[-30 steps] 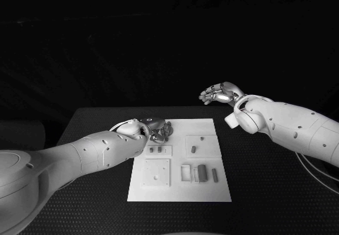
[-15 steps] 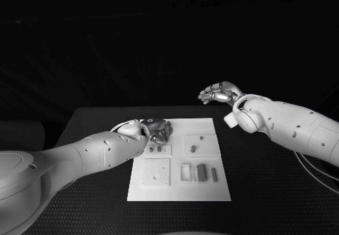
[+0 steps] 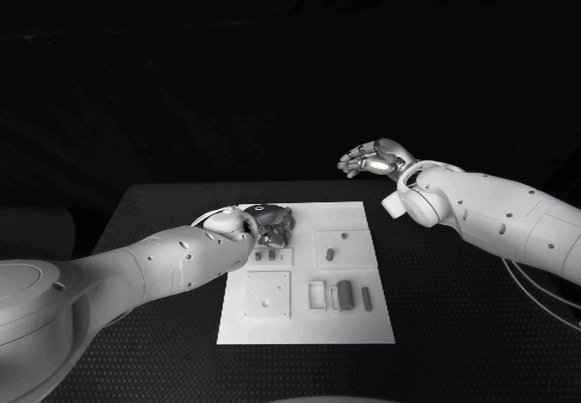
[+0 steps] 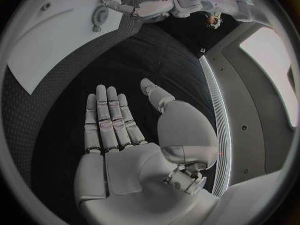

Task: Assemble the parts on the task board

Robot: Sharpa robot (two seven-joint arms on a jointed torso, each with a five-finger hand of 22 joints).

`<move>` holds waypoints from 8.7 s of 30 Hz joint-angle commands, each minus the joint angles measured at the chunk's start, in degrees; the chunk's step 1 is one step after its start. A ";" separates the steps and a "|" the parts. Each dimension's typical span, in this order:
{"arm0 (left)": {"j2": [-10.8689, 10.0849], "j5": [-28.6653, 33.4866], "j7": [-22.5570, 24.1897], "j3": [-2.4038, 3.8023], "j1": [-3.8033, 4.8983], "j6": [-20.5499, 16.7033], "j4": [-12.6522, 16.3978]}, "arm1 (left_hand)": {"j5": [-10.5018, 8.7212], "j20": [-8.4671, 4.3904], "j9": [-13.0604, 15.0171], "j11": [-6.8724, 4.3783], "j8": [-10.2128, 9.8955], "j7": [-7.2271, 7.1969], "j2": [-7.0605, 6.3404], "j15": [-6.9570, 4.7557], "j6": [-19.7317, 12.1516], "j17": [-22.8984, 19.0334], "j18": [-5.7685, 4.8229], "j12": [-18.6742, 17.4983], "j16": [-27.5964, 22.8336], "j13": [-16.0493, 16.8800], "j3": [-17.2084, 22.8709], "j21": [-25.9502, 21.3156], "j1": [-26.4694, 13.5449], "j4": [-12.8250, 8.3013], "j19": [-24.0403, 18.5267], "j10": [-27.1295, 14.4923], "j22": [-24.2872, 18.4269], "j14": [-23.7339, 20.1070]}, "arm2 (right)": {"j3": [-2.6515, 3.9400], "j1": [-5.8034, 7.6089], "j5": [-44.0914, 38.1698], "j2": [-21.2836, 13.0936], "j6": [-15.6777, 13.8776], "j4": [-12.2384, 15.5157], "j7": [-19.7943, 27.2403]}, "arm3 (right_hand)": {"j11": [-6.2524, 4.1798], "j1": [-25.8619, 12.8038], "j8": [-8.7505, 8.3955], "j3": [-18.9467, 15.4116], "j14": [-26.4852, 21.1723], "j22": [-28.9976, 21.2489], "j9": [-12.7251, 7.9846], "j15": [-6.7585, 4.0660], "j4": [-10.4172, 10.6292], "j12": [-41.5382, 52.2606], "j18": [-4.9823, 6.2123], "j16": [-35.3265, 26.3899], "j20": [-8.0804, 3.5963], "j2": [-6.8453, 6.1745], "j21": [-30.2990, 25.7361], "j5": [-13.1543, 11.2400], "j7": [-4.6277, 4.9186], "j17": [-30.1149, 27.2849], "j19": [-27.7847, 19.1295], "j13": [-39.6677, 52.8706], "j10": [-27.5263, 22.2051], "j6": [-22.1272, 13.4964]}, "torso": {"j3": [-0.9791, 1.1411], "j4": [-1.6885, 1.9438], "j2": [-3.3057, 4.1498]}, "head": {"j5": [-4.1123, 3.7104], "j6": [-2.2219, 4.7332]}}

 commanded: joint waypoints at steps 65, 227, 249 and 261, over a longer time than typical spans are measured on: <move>-0.73 13.11 2.14 3.85 -1.39 -1.94 -1.52 | 0.42 -1.73 -0.03 -2.14 3.50 -1.17 3.11 -2.07 6.40 -1.75 5.00 0.00 0.55 1.81 3.69 2.82 1.35 -0.09 1.52 8.06 1.18 2.86 | 0.03 0.01 -0.04 -0.19 0.26 0.50 0.60 | 0.11 0.08 0.18 0.04 -0.20 0.34 -0.13 0.11 0.48 -0.15 -0.84 -0.45 0.01 -0.17 -0.49 0.13 1.21 0.19 -0.23 -0.13 0.10 -0.29 | -0.06 0.10 -0.10 | -0.45 -0.25; -8.44 7.32 -0.53 3.41 -1.29 2.23 0.68 | -0.05 0.43 -3.40 0.88 -2.76 0.55 -0.50 0.84 -8.10 -2.17 6.45 -3.65 1.57 1.92 1.84 2.82 1.78 -0.31 0.18 -0.34 1.26 0.97 | 0.02 0.00 -2.50 -1.29 0.57 0.16 0.05 | 0.11 0.68 0.30 0.12 -0.26 1.03 -0.32 0.21 0.07 -0.11 -0.87 -0.73 -0.05 -0.40 -1.13 0.14 1.09 0.44 -0.20 -0.24 0.05 -0.34 | -0.04 0.08 -0.05 | -0.84 -0.62; -17.62 46.77 6.96 5.16 2.49 -0.67 6.43 | -2.49 3.50 -2.16 0.15 2.64 2.10 -0.05 0.86 -2.75 -10.38 1.91 -0.67 -15.95 5.88 1.13 -10.70 -4.22 0.22 -14.01 5.28 -5.95 -11.48 | -0.63 -0.10 -36.60 -3.61 10.03 1.51 -5.90 | -3.34 6.31 2.77 2.22 10.22 2.66 0.83 -4.55 -3.30 -1.84 1.65 3.71 -1.25 1.52 0.85 0.16 -0.45 3.78 11.61 0.20 10.27 3.88 | -0.07 0.09 -0.08 | -3.90 1.67; -23.34 60.23 13.14 5.45 3.14 0.06 17.67 | -2.44 5.15 -2.47 2.45 3.68 2.13 0.48 5.42 -3.62 -13.87 -1.21 -3.64 -28.97 4.51 -0.02 -18.31 -4.17 -0.09 -20.31 0.99 -10.50 -15.73 | -3.22 -2.04 -50.41 -3.90 3.55 4.44 -8.55 | -2.25 5.64 2.61 2.50 15.06 3.13 1.15 -6.71 -2.79 -8.02 1.65 5.60 -3.20 -1.00 1.73 0.15 -0.87 6.09 17.53 -0.41 10.45 4.02 | -0.06 0.10 -0.05 | -4.86 2.59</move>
